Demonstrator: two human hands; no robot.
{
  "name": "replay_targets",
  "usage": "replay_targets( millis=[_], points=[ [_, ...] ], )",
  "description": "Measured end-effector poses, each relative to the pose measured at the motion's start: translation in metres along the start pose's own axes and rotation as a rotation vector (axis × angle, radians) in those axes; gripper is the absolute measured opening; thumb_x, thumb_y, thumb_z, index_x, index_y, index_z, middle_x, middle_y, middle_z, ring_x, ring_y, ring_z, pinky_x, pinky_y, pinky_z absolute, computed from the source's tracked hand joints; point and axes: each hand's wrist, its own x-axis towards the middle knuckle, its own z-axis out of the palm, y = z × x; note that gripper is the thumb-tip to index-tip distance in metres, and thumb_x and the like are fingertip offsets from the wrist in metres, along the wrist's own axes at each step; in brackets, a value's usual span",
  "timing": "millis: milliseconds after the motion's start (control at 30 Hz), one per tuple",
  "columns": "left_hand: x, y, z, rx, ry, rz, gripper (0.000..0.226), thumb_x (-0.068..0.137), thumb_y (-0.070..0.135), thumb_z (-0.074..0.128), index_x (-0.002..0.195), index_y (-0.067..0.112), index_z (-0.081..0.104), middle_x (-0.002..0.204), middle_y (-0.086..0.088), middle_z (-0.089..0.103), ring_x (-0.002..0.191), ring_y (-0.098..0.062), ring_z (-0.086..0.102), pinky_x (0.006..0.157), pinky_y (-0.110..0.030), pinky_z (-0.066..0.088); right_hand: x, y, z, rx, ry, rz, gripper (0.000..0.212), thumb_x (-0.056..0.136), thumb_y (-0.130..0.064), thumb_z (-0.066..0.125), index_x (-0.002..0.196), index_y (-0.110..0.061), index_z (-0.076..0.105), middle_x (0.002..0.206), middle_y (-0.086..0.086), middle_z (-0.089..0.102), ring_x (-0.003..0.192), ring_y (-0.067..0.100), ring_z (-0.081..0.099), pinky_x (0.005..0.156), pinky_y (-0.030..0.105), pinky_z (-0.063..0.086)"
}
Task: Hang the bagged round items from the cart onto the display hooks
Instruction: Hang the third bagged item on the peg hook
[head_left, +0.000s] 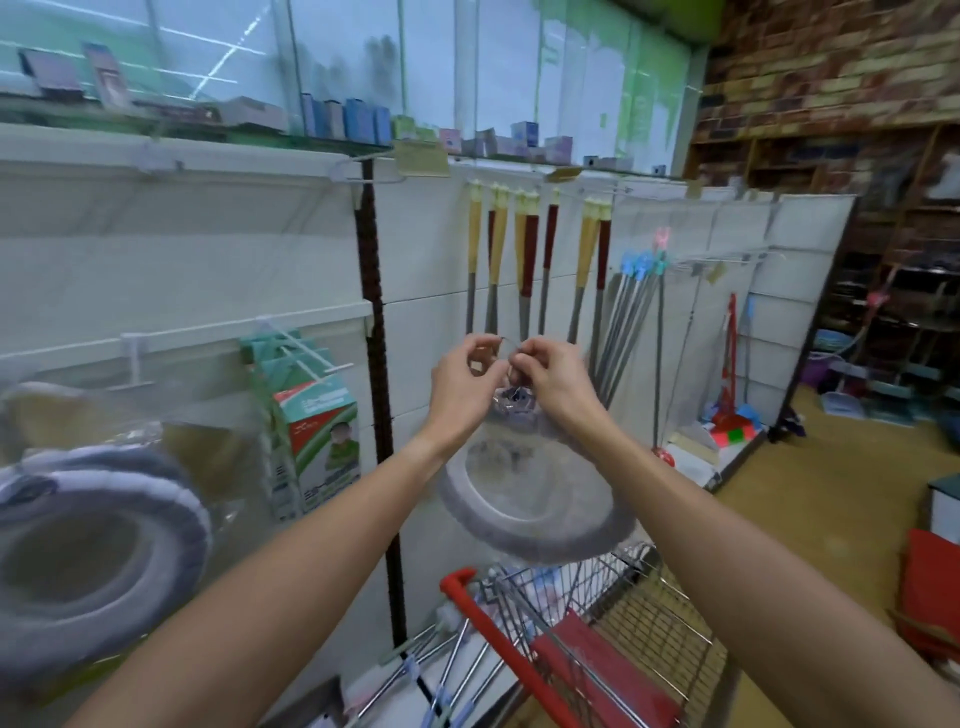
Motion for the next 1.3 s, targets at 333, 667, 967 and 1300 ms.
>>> replay_targets(
  millis=[333, 667, 967, 1300],
  points=[
    [-0.039, -0.016, -0.119, -0.145, 0.202, -0.138, 0.031, 0.084, 0.006, 0.069, 0.113, 0.013, 0.064, 0.079, -0.005, 0.076, 0.074, -0.012, 0.075, 0.070, -0.024, 0.059, -0.020, -0.047, 0.111, 0.036, -0.248, -0.060, 0.027, 0.098, -0.003, 0.054, 0.075, -0.015, 0.063, 0.062, 0.001, 0.063, 0.054, 0.005, 0.058, 0.061, 0.023, 0.049],
    [-0.104, -0.042, -0.248, 0.052, 0.494, -0.143, 0.029, 0.079, -0.010, 0.063, 0.069, 0.017, 0.056, 0.060, 0.004, 0.058, 0.055, -0.005, 0.053, 0.058, -0.017, 0.044, -0.068, -0.081, 0.249, 0.095, -0.418, -0.112, 0.017, 0.094, 0.002, 0.057, 0.081, -0.004, 0.066, 0.061, 0.003, 0.060, 0.047, -0.002, 0.054, 0.056, 0.019, 0.044],
    [-0.142, -0.061, -0.337, 0.247, 0.613, -0.205, 0.021, 0.085, 0.000, 0.061, 0.091, 0.012, 0.078, 0.087, 0.001, 0.077, 0.080, -0.012, 0.069, 0.077, -0.030, 0.056, -0.113, -0.112, 0.346, 0.147, -0.385, -0.082, 0.034, 0.089, -0.005, 0.061, 0.061, -0.023, 0.064, 0.053, -0.004, 0.063, 0.053, 0.013, 0.058, 0.062, 0.031, 0.049],
    [-0.157, -0.083, -0.390, 0.553, 0.625, -0.206, 0.031, 0.090, 0.008, 0.052, 0.109, 0.016, 0.075, 0.111, -0.004, 0.072, 0.099, -0.020, 0.067, 0.090, -0.039, 0.054, -0.138, -0.137, 0.405, 0.173, -0.308, -0.036, 0.020, 0.091, -0.010, 0.060, 0.078, -0.015, 0.073, 0.058, -0.001, 0.066, 0.055, 0.013, 0.061, 0.065, 0.034, 0.056]
  ],
)
